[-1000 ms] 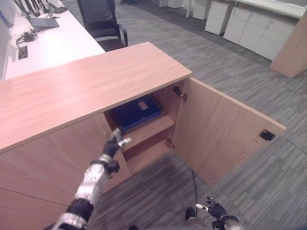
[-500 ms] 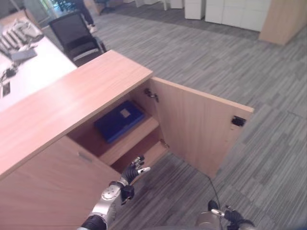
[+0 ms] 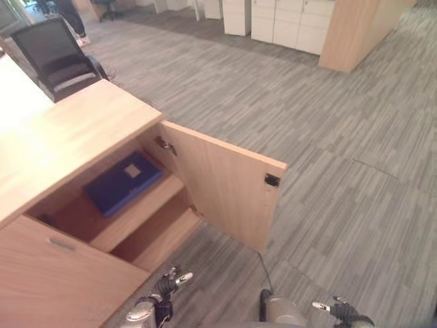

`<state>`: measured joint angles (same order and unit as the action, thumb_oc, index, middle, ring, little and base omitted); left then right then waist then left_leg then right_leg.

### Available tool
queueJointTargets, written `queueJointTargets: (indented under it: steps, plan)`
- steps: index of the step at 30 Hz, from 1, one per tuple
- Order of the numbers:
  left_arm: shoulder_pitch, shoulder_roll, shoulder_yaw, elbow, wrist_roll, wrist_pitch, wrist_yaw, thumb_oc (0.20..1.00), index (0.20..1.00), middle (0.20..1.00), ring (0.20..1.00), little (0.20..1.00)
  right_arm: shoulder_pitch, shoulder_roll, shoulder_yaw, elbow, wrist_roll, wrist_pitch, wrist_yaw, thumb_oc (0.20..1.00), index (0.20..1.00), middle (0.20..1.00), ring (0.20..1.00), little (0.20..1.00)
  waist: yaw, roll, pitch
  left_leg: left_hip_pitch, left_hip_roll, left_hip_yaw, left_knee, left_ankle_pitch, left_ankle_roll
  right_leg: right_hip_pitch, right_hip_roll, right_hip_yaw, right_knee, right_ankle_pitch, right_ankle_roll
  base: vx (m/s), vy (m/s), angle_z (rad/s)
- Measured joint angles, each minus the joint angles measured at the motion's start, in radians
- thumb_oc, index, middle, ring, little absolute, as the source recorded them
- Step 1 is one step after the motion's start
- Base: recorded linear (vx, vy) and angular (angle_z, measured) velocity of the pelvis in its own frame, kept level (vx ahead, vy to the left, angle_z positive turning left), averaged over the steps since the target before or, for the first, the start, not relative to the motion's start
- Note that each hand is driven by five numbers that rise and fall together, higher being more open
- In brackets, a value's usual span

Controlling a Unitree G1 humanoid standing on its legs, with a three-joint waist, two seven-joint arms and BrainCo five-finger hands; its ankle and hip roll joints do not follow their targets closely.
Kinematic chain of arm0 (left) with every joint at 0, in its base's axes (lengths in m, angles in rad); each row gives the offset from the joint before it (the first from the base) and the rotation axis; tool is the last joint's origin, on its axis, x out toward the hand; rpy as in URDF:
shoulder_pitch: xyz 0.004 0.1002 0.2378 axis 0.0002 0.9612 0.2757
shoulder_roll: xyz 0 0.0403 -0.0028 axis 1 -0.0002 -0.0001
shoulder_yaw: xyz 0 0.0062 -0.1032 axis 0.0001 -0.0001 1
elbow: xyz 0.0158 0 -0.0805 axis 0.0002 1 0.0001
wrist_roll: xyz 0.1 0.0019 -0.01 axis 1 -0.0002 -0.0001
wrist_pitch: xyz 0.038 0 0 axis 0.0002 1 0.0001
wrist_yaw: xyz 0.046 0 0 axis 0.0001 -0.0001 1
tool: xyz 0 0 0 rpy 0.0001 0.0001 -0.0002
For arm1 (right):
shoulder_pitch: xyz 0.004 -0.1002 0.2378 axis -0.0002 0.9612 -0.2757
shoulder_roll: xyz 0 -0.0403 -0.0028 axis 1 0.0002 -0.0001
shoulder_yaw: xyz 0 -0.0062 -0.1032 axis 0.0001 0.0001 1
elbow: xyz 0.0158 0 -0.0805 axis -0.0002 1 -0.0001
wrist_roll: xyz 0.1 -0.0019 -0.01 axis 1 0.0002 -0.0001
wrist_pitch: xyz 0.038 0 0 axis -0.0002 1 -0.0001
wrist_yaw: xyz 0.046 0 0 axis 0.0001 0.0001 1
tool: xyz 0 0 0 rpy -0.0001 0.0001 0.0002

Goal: Put the empty folder in the office cabinet

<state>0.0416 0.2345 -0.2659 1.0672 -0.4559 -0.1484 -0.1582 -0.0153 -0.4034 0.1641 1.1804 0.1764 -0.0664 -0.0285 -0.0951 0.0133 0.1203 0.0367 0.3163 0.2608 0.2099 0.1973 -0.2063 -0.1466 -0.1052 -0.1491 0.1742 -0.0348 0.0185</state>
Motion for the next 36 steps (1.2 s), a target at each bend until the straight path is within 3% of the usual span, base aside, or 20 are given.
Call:
queueJointTargets:
  steps: [1,2,3,4,6,7,8,9,10,13,14,18,24,29,36]
  plan:
    - [-0.01,-0.016,0.0,0.053,0.013,-0.001,0.002,1.0,1.0,1.0,1.0,1.0,-0.007,0.0,0.006,0.002,0.0,0.0,0.0,1.0,1.0,1.0,1.0,1.0,0.012,-0.018,0.004,0.004,-0.123,-0.074,-0.084,-0.087,0.025,0.045,-0.017,0.013,-0.101,0.002,0.001,0.1,-0.117,-0.36]
    - [-0.005,-0.029,0.003,0.076,0.017,0.0,0.005,1.0,1.0,1.0,1.0,1.0,-0.011,-0.004,0.014,0.002,0.0,-0.001,0.0,1.0,1.0,1.0,1.0,1.0,0.029,-0.005,0.002,-0.006,-0.179,-0.065,-0.16,-0.11,0.056,0.083,0.003,0.007,-0.172,-0.016,0.011,0.05,-0.061,-0.45]
    - [0.003,-0.014,0.01,0.076,0.036,-0.005,0.008,1.0,1.0,1.0,1.0,1.0,-0.008,0.008,0.027,-0.002,0.001,-0.001,0.004,1.0,1.0,1.0,1.0,1.0,0.054,0.005,0.005,-0.017,-0.192,-0.079,-0.189,-0.115,0.049,0.067,0.021,-0.012,-0.153,0.018,-0.011,0.07,-0.049,-0.35]
    - [0.002,-0.009,0.034,0.09,0.044,0.002,0.016,1.0,1.0,1.0,1.0,1.0,0.007,0.021,0.033,-0.003,0.001,-0.002,0.008,1.0,1.0,1.0,1.0,1.0,0.055,0.004,0.011,-0.031,-0.189,-0.077,-0.165,-0.113,0.057,0.078,0.032,-0.045,-0.155,0.111,-0.023,0.08,-0.036,-0.07]
    - [-0.001,-0.004,0.039,0.108,0.052,0.01,0.016,1.0,1.0,1.0,1.0,1.0,0.018,0.032,0.045,-0.007,0.001,-0.013,0.007,1.0,1.0,1.0,1.0,1.0,0.047,0.003,0.014,-0.071,-0.189,-0.045,-0.05,-0.17,0.088,0.08,0.048,-0.065,-0.145,0.105,-0.03,0.09,-0.023,-0.02]
    - [0.001,-0.01,0.044,0.128,0.055,0.01,0.017,1.0,1.0,1.0,1.0,1.0,0.011,0.021,0.076,-0.017,0.002,-0.016,0.008,1.0,1.0,1.0,1.0,1.0,0.053,0.034,0.008,-0.084,-0.173,-0.038,-0.016,-0.259,0.153,0.077,0.075,-0.057,-0.122,0.085,0.005,0.1,0.003,-0.46]
    - [0.0,-0.032,0.057,0.139,0.072,0.011,0.017,1.0,1.0,1.0,1.0,1.0,0.007,0.001,0.073,-0.021,0.002,-0.016,0.009,1.0,1.0,1.0,1.0,1.0,0.063,0.103,0.006,-0.09,-0.112,-0.056,-0.041,-0.298,0.148,0.017,0.129,-0.054,0.024,0.024,-0.013,0.07,0.004,-0.37]
    - [0.004,-0.007,0.088,0.135,0.09,0.011,0.021,1.0,1.0,1.0,1.0,1.0,0.02,0.028,0.072,-0.037,0.007,-0.007,0.01,1.0,1.0,1.0,1.0,1.0,0.051,0.051,0.0,-0.082,-0.156,-0.047,-0.069,-0.286,0.135,-0.019,0.07,-0.005,0.23,-0.089,0.01,0.13,0.022,0.16]
    - [0.0,0.005,0.092,0.134,0.092,0.013,0.021,1.0,1.0,1.0,1.0,1.0,0.032,0.04,0.07,-0.05,0.02,-0.008,0.01,1.0,1.0,1.0,1.0,1.0,0.033,0.018,0.003,-0.051,-0.187,-0.052,-0.116,-0.269,0.131,0.031,0.049,-0.005,0.17,-0.133,-0.025,0.09,0.02,0.55]
    - [0.023,0.003,0.11,0.146,0.123,0.02,0.023,1.0,1.0,1.0,1.0,1.0,0.039,0.019,0.06,-0.121,0.042,-0.007,0.007,1.0,1.0,1.0,1.0,1.0,0.034,0.029,-0.001,0.041,-0.183,-0.053,-0.223,-0.201,0.146,0.121,0.05,-0.037,0.081,-0.104,-0.017,0.06,0.026,0.36]
    - [0.035,0.002,0.11,0.145,0.131,0.019,0.029,1.0,1.0,1.0,1.0,1.0,0.031,0.006,0.059,-0.151,0.042,-0.011,0.008,1.0,1.0,1.0,1.0,1.0,0.036,0.043,-0.012,0.054,-0.178,-0.057,-0.224,-0.171,0.13,0.131,0.054,-0.044,0.08,-0.105,-0.015,0.04,0.029,0.26]
    - [0.05,0.019,0.11,0.146,0.159,0.019,0.037,1.0,1.0,1.0,1.0,1.0,-0.032,0.011,0.057,-0.196,0.05,-0.016,0.008,1.0,1.0,1.0,1.0,1.0,0.062,0.043,-0.039,0.06,-0.198,-0.073,-0.239,-0.168,0.128,0.16,0.038,-0.061,0.029,-0.084,0.012,0.02,0.032,0.17]
    - [0.078,0.058,0.108,0.147,0.171,0.021,0.041,1.0,1.0,1.0,1.0,1.0,-0.109,0.008,0.033,-0.201,0.08,-0.018,0.006,1.0,1.0,1.0,1.0,1.0,0.083,0.005,-0.06,0.078,-0.211,-0.099,-0.256,-0.169,0.138,0.219,0.034,-0.087,-0.057,-0.055,0.029,0.0,0.032,0.14]
    - [0.081,0.06,0.101,0.147,0.206,0.025,0.038,1.0,1.0,1.0,1.0,1.0,-0.253,-0.069,0.032,-0.198,0.081,-0.01,-0.012,1.0,1.0,1.0,1.0,1.0,0.098,0.045,-0.077,0.082,-0.219,-0.102,-0.271,-0.167,0.145,0.275,0.04,-0.09,-0.157,0.002,0.042,-0.02,0.041,0.01]
    - [0.084,0.051,0.1,0.134,0.205,0.026,0.04,1.0,1.0,1.0,1.0,1.0,-0.385,-0.075,0.082,-0.183,0.12,-0.008,-0.032,1.0,1.0,1.0,1.0,1.0,0.109,0.045,-0.076,0.09,-0.223,-0.106,-0.284,-0.158,0.144,0.322,0.051,-0.1,-0.262,0.066,0.04,-0.01,0.027,0.02]
